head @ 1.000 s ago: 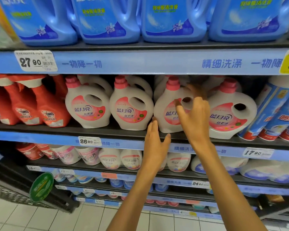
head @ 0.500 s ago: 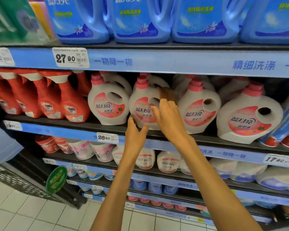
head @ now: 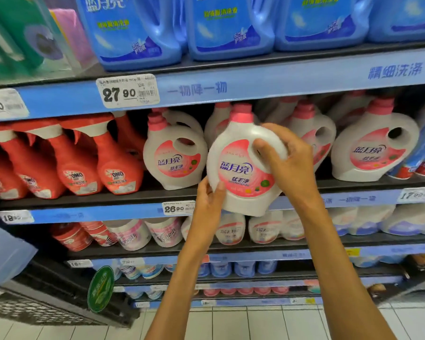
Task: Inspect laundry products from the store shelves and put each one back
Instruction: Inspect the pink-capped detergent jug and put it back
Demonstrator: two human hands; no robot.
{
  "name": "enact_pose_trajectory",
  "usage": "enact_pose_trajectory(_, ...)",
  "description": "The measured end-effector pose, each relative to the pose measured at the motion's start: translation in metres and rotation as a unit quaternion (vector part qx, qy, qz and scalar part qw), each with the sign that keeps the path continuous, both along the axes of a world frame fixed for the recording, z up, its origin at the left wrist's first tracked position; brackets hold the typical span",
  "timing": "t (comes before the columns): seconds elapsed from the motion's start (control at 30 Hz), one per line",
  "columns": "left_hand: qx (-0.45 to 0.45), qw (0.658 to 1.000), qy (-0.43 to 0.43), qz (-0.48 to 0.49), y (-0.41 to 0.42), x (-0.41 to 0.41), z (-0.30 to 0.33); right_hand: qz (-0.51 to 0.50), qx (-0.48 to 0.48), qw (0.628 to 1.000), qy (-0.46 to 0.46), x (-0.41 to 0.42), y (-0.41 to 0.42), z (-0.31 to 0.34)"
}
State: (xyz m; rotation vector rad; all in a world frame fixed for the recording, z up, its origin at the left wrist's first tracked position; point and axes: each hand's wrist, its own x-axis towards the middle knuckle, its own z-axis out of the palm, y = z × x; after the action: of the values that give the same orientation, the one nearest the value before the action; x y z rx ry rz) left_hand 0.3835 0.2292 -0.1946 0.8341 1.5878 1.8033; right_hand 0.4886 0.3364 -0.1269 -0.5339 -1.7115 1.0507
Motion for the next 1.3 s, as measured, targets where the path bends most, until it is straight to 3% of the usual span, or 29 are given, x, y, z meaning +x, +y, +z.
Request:
enact_pose_trajectory(0.13, 0.054, 0.998, 0.024, 0.008, -0.018, 0.008, 0.009, 0.037, -0.112, 0.992, 0.047, 0.005, -0.013, 0.002)
enact_pose_trajectory(0.33, 0.03, 0.996, -0.057, 0.065, -0.028, 0.025, 0.013, 0.144, -0.313, 0.934, 0.096, 0.013, -0.028, -0.011)
enact_pose_trajectory(0.53, -0.064, 0.996, -0.038, 0.044, -0.023, 0.025, 0.018, 0.091, -0.238, 0.963, 0.091, 0.017, -0.05, 0.001)
enact_pose_trajectory(0.63, -0.028, 0.989, -0.147, 0.015, -0.019, 0.034, 0.016, 0.171, -0.225, 0.958, 0.056, 0.021, -0.045, 0.011)
enact_pose_trajectory(0.77, -0.041, 0.947, -0.297, -0.115, -0.03, 0.029, 0.031, 0.216, -0.241, 0.946, -0.002, 0.007, -0.029, 0.016)
enact_pose_trajectory(0.9, -0.074, 0.931, -0.269, -0.234, -0.037, 0.035, 0.038, 0.271, -0.268, 0.924, 0.025, 0.001, -0.027, 0.012)
enact_pose_trajectory(1.07, 0.089, 0.95, -0.226, -0.196, -0.043, 0.024, 0.044, 0.138, -0.187, 0.972, 0.033, 0.005, -0.027, 0.017)
enact_pose_trajectory(1.17, 0.104, 0.965, -0.18, -0.16, -0.042, 0.03, 0.049, 0.043, -0.166, 0.985, 0.022, 0.004, -0.028, 0.026)
enact_pose_trajectory(1.23, 0.113, 0.973, -0.159, -0.124, -0.039, 0.034, 0.044, 0.023, -0.13, 0.991, -0.018, 0.007, -0.025, 0.029)
enact_pose_trajectory(1.3, 0.137, 0.964, -0.189, -0.125, -0.037, 0.034, 0.04, 0.068, -0.153, 0.986, -0.019, 0.014, -0.022, 0.03)
